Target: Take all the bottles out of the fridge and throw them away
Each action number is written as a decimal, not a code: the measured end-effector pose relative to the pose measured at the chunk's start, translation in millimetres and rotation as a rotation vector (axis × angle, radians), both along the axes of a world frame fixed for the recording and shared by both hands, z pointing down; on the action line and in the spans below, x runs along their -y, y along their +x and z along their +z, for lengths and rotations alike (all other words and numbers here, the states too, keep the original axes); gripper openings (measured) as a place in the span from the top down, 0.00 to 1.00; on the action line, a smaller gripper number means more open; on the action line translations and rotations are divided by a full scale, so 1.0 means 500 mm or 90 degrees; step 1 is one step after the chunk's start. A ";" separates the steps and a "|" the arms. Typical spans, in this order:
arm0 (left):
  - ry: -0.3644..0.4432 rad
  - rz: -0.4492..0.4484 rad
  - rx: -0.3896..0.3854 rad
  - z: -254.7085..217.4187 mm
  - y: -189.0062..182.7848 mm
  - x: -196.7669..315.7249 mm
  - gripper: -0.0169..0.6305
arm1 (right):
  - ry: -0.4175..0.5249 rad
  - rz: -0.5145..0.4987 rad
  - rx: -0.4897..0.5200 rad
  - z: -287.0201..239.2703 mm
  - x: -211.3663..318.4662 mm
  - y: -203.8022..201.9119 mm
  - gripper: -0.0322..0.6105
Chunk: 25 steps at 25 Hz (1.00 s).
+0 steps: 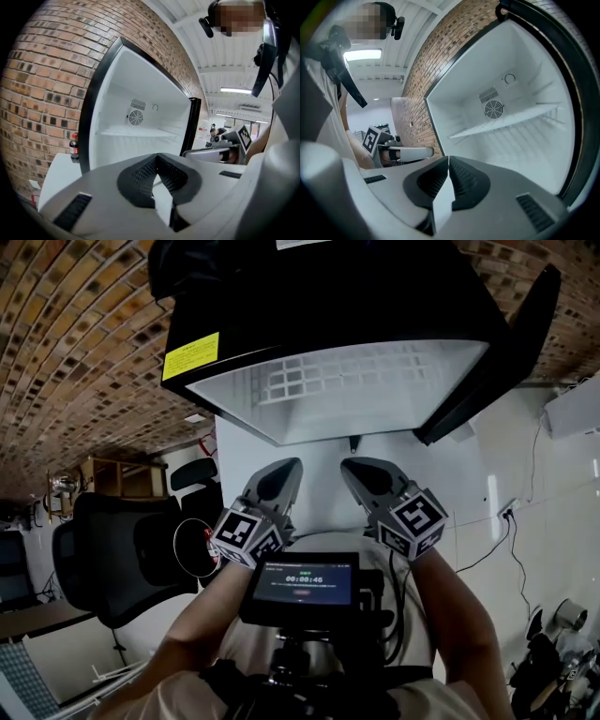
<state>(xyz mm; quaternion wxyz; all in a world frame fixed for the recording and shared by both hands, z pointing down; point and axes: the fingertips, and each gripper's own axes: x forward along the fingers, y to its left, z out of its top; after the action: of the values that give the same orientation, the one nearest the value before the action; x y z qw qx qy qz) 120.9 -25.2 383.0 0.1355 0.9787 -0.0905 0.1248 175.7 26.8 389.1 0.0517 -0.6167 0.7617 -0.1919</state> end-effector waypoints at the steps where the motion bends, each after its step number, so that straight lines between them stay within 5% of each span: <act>1: 0.004 0.008 -0.003 -0.003 0.012 -0.005 0.96 | 0.005 0.005 -0.001 -0.006 -0.001 0.010 0.94; 11: 0.019 0.052 0.002 0.007 0.069 -0.037 0.96 | 0.022 0.008 -0.034 -0.025 -0.014 0.048 0.95; 25: 0.008 0.031 0.021 0.016 0.057 -0.026 0.96 | 0.031 -0.007 -0.027 -0.028 0.001 0.028 0.95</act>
<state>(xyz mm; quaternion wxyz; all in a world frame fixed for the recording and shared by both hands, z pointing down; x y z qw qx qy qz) 149.2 -12.4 390.8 0.1249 0.9793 -0.0699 0.1433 189.6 26.1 374.9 0.0491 -0.6149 0.7705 -0.1606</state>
